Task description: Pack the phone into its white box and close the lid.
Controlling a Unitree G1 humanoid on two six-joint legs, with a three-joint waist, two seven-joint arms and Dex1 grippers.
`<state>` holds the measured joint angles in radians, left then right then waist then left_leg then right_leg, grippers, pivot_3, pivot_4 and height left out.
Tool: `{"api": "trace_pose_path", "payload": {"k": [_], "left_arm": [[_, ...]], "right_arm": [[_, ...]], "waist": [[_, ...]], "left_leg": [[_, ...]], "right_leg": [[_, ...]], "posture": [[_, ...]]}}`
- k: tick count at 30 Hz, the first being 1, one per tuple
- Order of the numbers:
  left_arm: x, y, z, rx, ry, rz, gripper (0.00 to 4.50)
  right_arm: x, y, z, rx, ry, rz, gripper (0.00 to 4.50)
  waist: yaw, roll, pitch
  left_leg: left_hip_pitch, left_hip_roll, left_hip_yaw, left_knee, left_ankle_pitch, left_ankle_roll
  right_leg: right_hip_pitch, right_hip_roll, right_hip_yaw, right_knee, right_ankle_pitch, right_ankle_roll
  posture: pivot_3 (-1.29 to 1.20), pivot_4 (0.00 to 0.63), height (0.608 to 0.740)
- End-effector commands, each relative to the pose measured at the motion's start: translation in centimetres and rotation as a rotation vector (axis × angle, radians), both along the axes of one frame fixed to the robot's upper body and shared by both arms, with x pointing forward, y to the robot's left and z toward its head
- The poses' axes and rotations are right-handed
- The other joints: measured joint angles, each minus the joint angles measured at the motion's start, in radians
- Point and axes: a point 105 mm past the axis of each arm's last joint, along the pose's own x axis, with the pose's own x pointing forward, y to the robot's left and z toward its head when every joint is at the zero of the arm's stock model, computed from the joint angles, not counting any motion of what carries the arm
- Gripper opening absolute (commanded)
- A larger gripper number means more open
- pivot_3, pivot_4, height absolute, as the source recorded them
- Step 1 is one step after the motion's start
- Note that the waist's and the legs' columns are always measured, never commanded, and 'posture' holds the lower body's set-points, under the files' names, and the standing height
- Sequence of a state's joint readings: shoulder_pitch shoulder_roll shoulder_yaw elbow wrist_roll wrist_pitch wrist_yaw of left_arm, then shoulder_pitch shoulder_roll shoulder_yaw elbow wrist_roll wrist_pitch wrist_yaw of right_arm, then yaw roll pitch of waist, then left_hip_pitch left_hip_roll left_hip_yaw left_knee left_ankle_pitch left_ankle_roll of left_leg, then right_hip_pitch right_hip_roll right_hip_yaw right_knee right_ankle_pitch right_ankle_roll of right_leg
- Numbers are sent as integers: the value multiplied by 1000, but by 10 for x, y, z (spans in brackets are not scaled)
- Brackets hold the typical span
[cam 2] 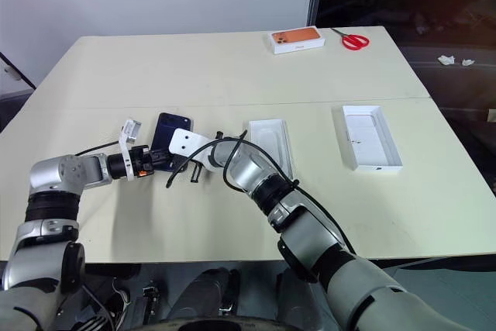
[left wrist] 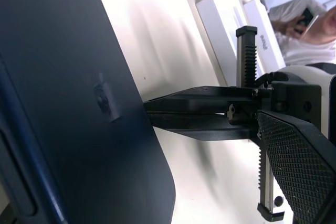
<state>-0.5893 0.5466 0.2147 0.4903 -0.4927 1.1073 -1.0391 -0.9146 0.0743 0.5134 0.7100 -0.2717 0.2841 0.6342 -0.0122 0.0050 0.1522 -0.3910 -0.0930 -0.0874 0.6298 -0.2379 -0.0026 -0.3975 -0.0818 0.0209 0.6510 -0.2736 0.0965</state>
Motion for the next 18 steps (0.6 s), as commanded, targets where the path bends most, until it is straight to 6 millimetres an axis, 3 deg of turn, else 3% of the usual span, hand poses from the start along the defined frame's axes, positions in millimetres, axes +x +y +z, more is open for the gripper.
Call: {"api": "trace_pose_path", "payload": {"k": [1,9,14,18], "left_arm": [[-16,1,-37,32,155,16,4480],[-9,32,-26,41,112,140,4480],[-14,32,-30,22,128,144,4480],[-15,28,-34,5,137,152,3214]], "right_arm": [[0,3,7,6,-31,20,0],[-1,1,6,3,-32,23,0],[-1,1,6,-2,-37,31,0],[-1,1,6,-2,-36,33,0]], "waist": [[-1,0,0],[-16,-1,0],[-32,-1,0],[-33,-1,0]], "left_leg": [[0,0,0,0,0,0],[0,2,0,-2,0,-1],[0,3,0,-3,1,-2],[0,4,0,-3,1,-2]], "right_leg": [[0,0,0,0,0,0],[-2,1,1,0,0,0],[-2,1,1,0,0,0],[-3,1,2,0,0,0]], "posture": [[0,150,740],[0,150,740],[0,150,740],[0,150,740]]}}
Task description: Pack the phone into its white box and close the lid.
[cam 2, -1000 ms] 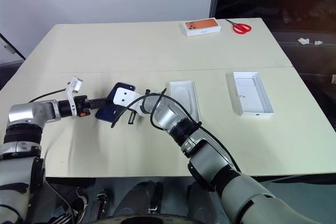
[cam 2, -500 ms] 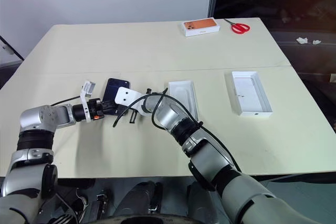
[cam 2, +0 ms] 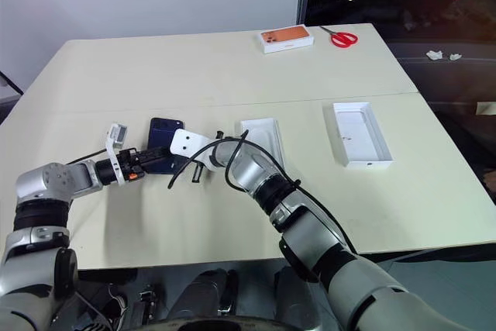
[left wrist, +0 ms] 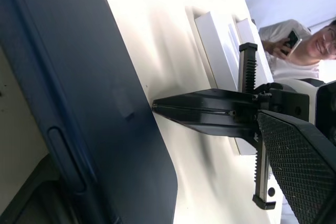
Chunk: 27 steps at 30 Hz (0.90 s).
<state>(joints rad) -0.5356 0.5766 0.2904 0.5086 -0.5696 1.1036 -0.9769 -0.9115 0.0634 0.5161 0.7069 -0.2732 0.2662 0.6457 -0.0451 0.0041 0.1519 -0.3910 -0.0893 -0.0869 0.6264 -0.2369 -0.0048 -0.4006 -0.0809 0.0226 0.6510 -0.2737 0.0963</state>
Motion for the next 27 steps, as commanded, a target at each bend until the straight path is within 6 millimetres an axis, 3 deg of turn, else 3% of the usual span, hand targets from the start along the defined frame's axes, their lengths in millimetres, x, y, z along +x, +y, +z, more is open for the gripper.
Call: {"api": "trace_pose_path", "payload": {"k": [1,6,14,17,20,23,27], "left_arm": [[-10,4,-30,36,126,36,2666],[-13,0,-30,13,142,27,162],[-19,1,-34,-101,199,62,73],[-17,1,-28,-156,183,82,73],[-12,7,-2,-288,88,107,73],[-13,10,10,-351,52,124,0],[-19,6,20,-407,51,125,0]], "right_arm": [[-1,3,6,-1,-31,21,0],[0,1,5,-12,-42,21,0],[-2,-7,11,48,-6,18,0],[-7,-9,27,186,87,15,0],[-19,-11,58,379,231,54,0],[-26,-23,83,482,289,87,832],[-32,-56,100,469,230,139,2763]], "waist": [[0,0,0],[3,-1,-1],[1,-2,-1],[1,-2,-1],[-2,-2,0],[1,-3,1],[7,-7,3]], "left_leg": [[0,0,0,0,0,0],[0,0,1,-3,0,0],[0,0,1,-4,0,-1],[0,0,1,-4,0,-1],[-1,1,2,-4,1,-1],[-3,2,2,-5,1,-1],[-5,1,1,-4,1,-1]], "right_leg": [[0,0,0,0,0,0],[-1,-1,0,-1,0,0],[-2,0,0,-2,0,0],[-2,0,0,-2,0,0],[-3,0,1,-2,0,0],[-6,0,1,-2,0,0],[-6,-1,1,-2,0,0]], "posture": [[0,150,740],[0,150,740],[0,150,740],[0,150,740],[0,150,740],[0,150,740],[0,150,740]]}}
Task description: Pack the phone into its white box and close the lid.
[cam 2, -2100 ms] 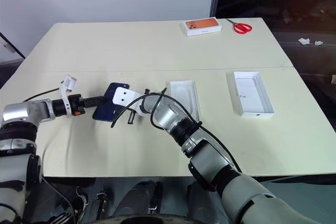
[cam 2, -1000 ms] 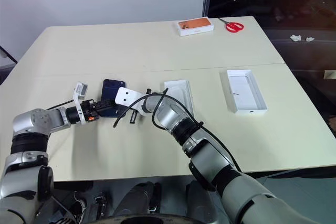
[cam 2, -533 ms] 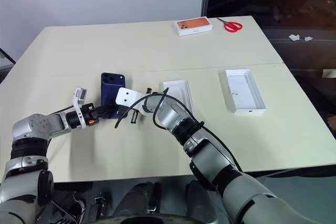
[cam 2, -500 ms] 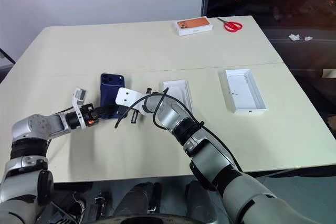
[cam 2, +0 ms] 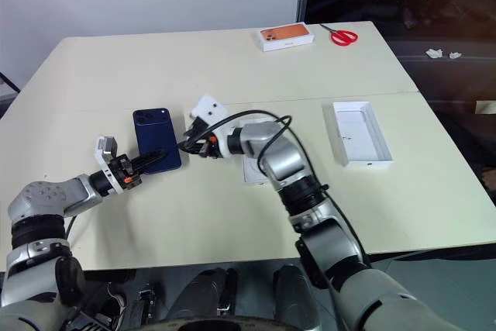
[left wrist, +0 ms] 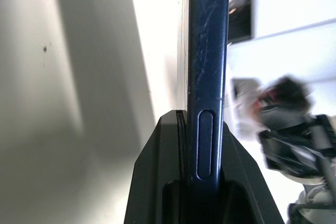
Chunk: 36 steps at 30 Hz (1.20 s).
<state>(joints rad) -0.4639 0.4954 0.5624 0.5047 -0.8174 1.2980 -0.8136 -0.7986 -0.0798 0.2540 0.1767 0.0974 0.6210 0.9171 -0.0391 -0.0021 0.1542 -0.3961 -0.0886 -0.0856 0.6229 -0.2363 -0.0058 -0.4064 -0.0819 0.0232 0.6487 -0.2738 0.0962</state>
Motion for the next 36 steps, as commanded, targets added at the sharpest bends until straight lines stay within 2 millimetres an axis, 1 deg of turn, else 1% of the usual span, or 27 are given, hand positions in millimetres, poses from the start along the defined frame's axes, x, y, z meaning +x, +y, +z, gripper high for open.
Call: {"api": "trace_pose_path", "payload": {"k": [1,2,3,4,5,7,8,10,12,15,20,23,25,30,32,33,36], "left_arm": [[-7,-4,16,-39,-44,-12,0],[-9,-7,18,-47,-41,-16,0],[-10,-10,19,-51,-40,-17,0],[-11,-11,20,-56,-38,-15,0],[-12,-14,19,-16,-46,-11,0],[-14,-19,19,21,-52,-12,0],[-15,-20,19,21,-50,-15,0],[-12,-23,27,15,-81,-4,0],[-12,-27,31,34,-102,-16,0],[-12,-33,32,59,-105,-41,0],[-11,-36,34,67,-112,-47,0],[-12,-41,36,71,-121,-64,0],[-13,-43,37,71,-124,-74,0],[-16,-45,39,78,-132,-84,0],[-15,-45,38,79,-129,-83,0],[-15,-46,37,81,-128,-84,0],[-15,-47,37,81,-127,-86,0]], "right_arm": [[-13,-23,19,20,-79,73,3299],[-18,-35,15,-22,-100,102,3740],[-21,-47,8,-68,-114,119,3740],[-23,-54,4,-98,-120,130,3740],[-26,-70,-3,-149,-117,137,3740],[-31,-91,-14,-228,-120,158,3740],[-34,-99,-18,-260,-125,171,3740],[-39,-116,-32,-354,-143,200,3740],[-39,-125,-37,-393,-143,205,3740],[-33,-134,-46,-458,-166,202,3740],[-24,-137,-53,-494,-182,185,3740],[-23,-143,-59,-530,-176,180,3002],[-21,-144,-59,-523,-178,165,3002],[-23,-143,-60,-519,-158,179,3002],[-24,-143,-63,-524,-155,185,2452],[-23,-143,-64,-528,-153,183,2088],[-21,-142,-64,-532,-156,168,719]], "waist": [[2,-3,1],[4,-3,2],[6,-5,2],[8,-6,3],[9,-7,4],[9,-8,5],[9,-8,5],[9,-9,6],[10,-11,7],[7,-13,9],[22,-14,11],[27,-16,12],[29,-16,12],[28,-17,13],[28,-17,13],[28,-17,13],[26,-17,13]], "left_leg": [[0,0,0,0,0,0],[-1,0,0,0,0,0],[-1,0,0,0,0,0],[-2,-1,0,0,0,1],[-3,-1,0,1,0,1],[-9,0,0,4,0,1],[-10,0,0,5,0,0],[-11,1,0,5,0,0],[-11,1,0,5,0,0],[-11,1,0,5,0,0],[-11,1,0,6,0,0],[-11,1,0,7,0,0],[-12,1,-1,7,0,0],[-11,1,-1,7,0,-1],[-11,1,-1,7,0,-1],[-11,1,-1,7,0,-1],[-11,1,-1,7,0,-1]], "right_leg": [[0,0,0,0,0,0],[0,0,0,-1,0,0],[0,-1,0,-2,0,0],[0,-1,0,-2,0,0],[-1,-1,-1,-2,0,0],[-2,0,-1,0,0,0],[-4,0,-1,1,0,0],[-4,0,-1,1,0,0],[-4,0,-2,1,0,0],[-4,0,-2,1,0,0],[-4,0,-2,0,0,0],[-3,0,-2,0,0,0],[-3,0,-2,0,0,0],[-3,0,-3,0,0,0],[-3,0,-3,0,0,0],[-3,0,-3,0,0,0],[-3,0,-3,0,0,0]], "posture": [[0,150,740],[0,150,740],[0,150,740],[0,150,740],[0,150,740],[0,150,740],[0,150,740],[0,150,740],[0,150,740],[0,150,740],[0,150,740],[0,150,740],[0,150,740],[0,150,740],[0,150,740],[0,150,740],[0,150,740]]}}
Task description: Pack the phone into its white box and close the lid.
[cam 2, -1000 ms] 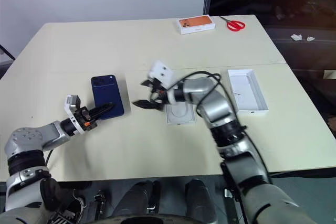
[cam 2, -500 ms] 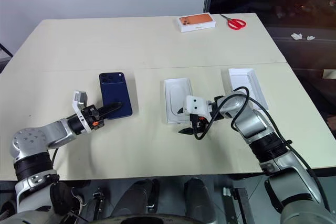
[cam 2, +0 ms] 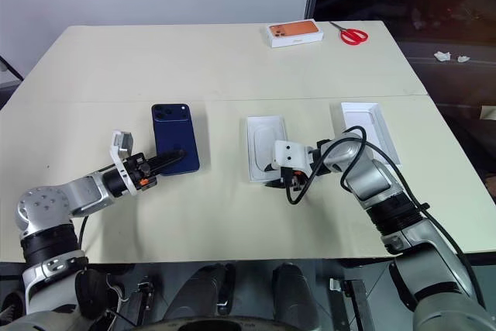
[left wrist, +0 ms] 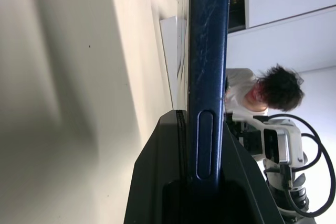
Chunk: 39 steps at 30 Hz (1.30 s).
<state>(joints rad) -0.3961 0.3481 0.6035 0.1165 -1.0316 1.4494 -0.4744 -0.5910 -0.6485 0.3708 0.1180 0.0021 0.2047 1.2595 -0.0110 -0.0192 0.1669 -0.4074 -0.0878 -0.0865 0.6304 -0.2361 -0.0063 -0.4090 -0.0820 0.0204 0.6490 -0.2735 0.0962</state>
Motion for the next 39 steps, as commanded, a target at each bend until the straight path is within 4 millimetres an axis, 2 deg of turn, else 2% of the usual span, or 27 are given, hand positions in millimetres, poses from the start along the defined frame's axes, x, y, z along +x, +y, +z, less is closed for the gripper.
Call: {"api": "trace_pose_path", "payload": {"k": [1,5,8,10,14,19,21,22,26,27,31,34,36,39], "left_arm": [[0,-4,16,-19,-71,-16,0],[0,-6,17,-26,-78,-19,0],[3,-5,22,-32,-93,-8,0],[6,-5,31,-51,-116,-1,0],[12,-8,46,-64,-161,3,0],[15,-8,54,-75,-173,15,0],[15,-9,54,-77,-172,16,0],[15,-10,53,-76,-168,15,0],[13,-17,45,-64,-143,1,0],[12,-18,43,-63,-138,-4,0],[4,-24,33,-26,-109,-44,0],[-1,-34,23,19,-86,-88,0],[-2,-37,20,29,-84,-98,0],[3,-45,17,14,-66,-104,0]], "right_arm": [[3,0,-1,-10,-6,-14,719],[3,4,-1,-1,7,-14,719],[0,18,-2,26,11,5,719],[-1,35,-4,53,11,16,719],[-9,81,-5,126,13,37,719],[-19,115,-6,181,55,38,719],[-17,118,-5,192,58,17,1526],[-15,119,-4,196,53,5,1894],[-6,113,6,204,14,-36,4059],[-4,110,11,212,17,-52,4473],[-6,85,30,246,87,-94,4473],[-13,51,37,212,109,-101,4473],[-14,39,39,190,112,-113,4473],[0,15,41,159,82,-196,4473]], "waist": [[-3,0,0],[-3,0,0],[-4,0,0],[-6,0,0],[-12,-1,-1],[-18,-1,-1],[-16,-1,-1],[-12,-1,0],[-2,-1,0],[-1,-1,0],[0,-2,0],[2,-2,0],[0,-2,0],[-5,-2,0]], "left_leg": [[0,0,0,0,0,0],[0,0,0,0,0,-1],[0,0,0,0,0,-1],[0,1,0,0,0,-1],[1,2,0,0,1,-2],[1,3,0,-2,5,-9],[1,3,0,-1,5,-9],[1,2,0,-1,5,-9],[0,1,0,-1,5,-9],[0,0,0,-1,5,-9],[-1,0,0,0,5,-8],[-1,-1,-1,0,3,-5],[-1,-1,0,0,0,0],[-1,0,0,0,0,-1]], "right_leg": [[0,0,0,0,0,0],[0,0,0,0,0,0],[0,0,0,0,0,0],[0,1,0,0,0,0],[-1,2,0,1,0,0],[-2,3,1,1,0,0],[-2,3,0,1,0,0],[-2,3,0,2,0,0],[-2,2,0,2,0,0],[-2,1,0,2,0,0],[-2,1,0,2,0,0],[-2,0,0,0,0,0],[-1,0,0,0,0,0],[-2,0,0,1,0,0]], "posture": [[0,150,740],[0,150,740],[0,150,740],[0,150,740],[0,150,740],[0,150,740],[0,150,740],[0,150,740],[0,150,740],[0,150,740],[0,150,740],[0,150,740],[0,150,740],[0,150,740]]}}
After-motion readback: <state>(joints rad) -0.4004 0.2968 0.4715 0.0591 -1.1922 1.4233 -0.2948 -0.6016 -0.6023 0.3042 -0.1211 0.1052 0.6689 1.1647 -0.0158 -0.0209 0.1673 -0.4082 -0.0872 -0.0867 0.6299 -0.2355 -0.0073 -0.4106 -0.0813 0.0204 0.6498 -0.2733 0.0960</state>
